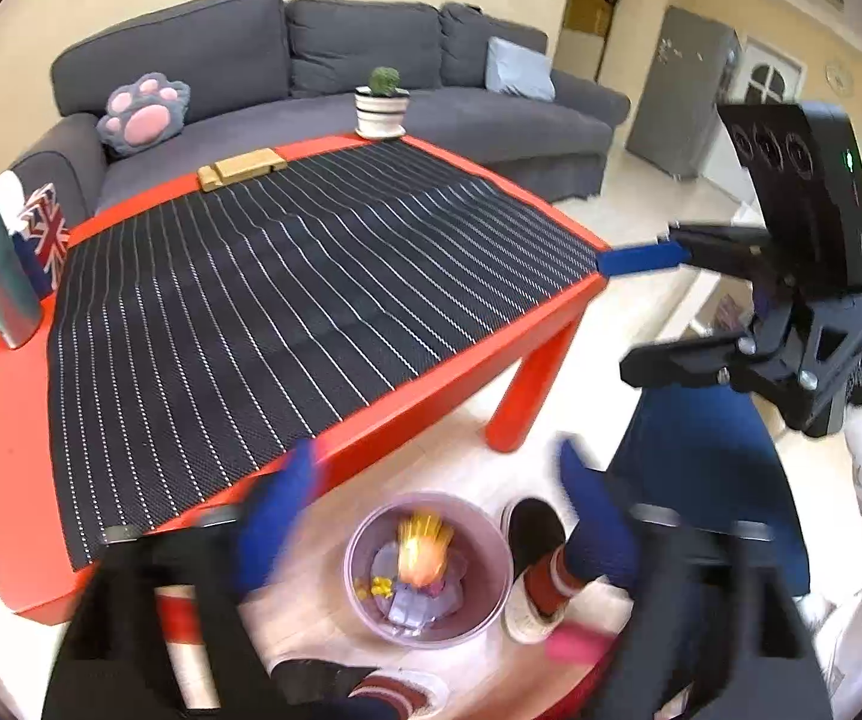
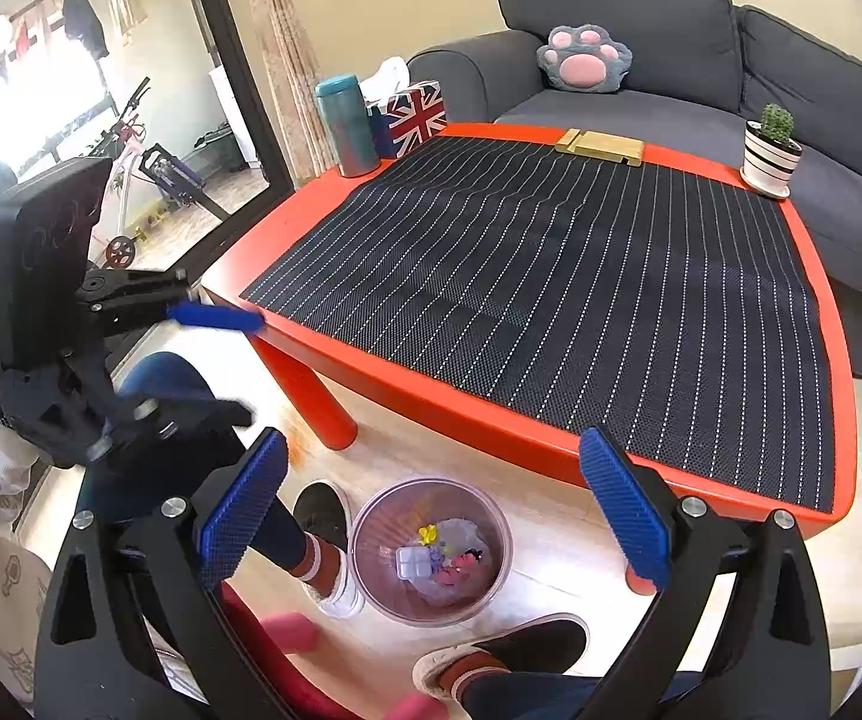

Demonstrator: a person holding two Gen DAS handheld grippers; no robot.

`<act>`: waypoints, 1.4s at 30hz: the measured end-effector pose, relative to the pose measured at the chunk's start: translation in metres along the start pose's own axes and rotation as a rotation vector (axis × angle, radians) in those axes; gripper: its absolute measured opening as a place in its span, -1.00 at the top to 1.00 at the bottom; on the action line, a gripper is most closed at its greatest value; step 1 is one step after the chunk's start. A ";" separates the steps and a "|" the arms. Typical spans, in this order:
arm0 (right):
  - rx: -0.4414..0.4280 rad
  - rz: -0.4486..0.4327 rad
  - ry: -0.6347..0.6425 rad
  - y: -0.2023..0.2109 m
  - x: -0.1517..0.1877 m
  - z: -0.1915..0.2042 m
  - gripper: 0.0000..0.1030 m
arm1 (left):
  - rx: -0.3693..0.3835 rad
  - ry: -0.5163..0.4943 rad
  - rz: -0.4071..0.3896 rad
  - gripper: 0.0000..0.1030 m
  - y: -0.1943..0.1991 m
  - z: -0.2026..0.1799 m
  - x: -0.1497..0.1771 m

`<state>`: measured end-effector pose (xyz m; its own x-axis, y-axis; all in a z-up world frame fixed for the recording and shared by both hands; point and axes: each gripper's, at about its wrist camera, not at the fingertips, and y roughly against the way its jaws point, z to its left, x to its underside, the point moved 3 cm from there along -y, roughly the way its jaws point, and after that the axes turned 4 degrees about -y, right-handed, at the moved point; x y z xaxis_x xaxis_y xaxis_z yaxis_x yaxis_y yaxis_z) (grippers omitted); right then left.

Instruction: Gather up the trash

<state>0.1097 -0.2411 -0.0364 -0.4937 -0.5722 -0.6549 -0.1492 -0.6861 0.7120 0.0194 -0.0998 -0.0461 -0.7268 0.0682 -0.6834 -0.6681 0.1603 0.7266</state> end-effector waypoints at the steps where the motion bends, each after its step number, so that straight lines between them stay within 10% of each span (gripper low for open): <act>1: 0.001 0.000 0.000 0.000 0.000 0.000 -0.87 | -0.005 0.006 -0.004 -0.74 0.001 0.001 0.000; 24: 0.084 -0.013 -0.001 -0.012 -0.013 -0.004 -0.94 | -0.057 0.094 -0.036 -0.85 0.004 0.028 -0.003; 42: 0.232 -0.095 0.019 -0.028 -0.090 -0.031 -0.94 | -0.203 0.151 -0.130 -0.87 0.007 0.098 -0.054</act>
<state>0.1854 -0.1841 -0.0054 -0.4522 -0.5200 -0.7246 -0.3876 -0.6171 0.6848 0.0699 -0.0054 -0.0115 -0.6384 -0.0900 -0.7644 -0.7643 -0.0433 0.6434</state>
